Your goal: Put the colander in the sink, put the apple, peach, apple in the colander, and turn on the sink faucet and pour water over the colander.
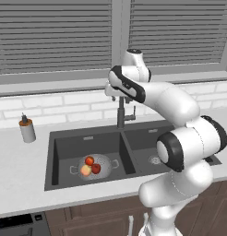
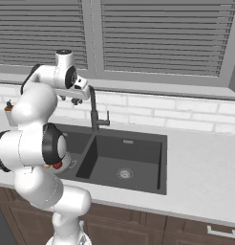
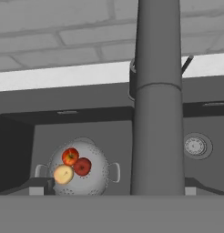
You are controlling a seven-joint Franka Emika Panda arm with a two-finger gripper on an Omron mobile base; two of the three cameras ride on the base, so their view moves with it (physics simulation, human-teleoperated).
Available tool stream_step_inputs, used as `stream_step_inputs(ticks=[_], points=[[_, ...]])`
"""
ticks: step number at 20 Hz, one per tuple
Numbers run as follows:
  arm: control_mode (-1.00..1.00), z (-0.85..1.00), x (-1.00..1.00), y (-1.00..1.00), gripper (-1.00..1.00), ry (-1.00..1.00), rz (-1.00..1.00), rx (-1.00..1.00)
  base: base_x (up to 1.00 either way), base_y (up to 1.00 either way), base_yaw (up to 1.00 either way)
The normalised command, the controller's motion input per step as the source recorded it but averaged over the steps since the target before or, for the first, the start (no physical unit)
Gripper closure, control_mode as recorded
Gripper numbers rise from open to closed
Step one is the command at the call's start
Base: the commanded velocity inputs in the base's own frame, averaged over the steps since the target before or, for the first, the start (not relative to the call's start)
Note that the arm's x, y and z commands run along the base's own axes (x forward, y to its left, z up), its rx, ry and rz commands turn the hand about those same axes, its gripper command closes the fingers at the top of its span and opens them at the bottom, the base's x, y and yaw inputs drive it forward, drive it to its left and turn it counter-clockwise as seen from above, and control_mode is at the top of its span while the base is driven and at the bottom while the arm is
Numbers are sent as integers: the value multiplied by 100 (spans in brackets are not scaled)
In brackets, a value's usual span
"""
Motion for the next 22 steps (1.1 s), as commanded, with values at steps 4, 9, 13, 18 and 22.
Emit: stream_step_inputs(ticks=[4, 9, 13, 18, 22], points=[[-100, -11, 9, 15, -100, 1, 0, 0, 0, 0, 0], [-100, -11, 4, 9, -100, 2, 0, 0, 0, 0, 0], [-100, -7, 1, 8, -100, 1, 0, 0, 0, 0, 0], [-100, -6, 12, 22, -100, 2, 0, 0, 0, 0, 0], [-100, -12, 18, 37, -100, 0, 0, 0, 0, 0, 0]])
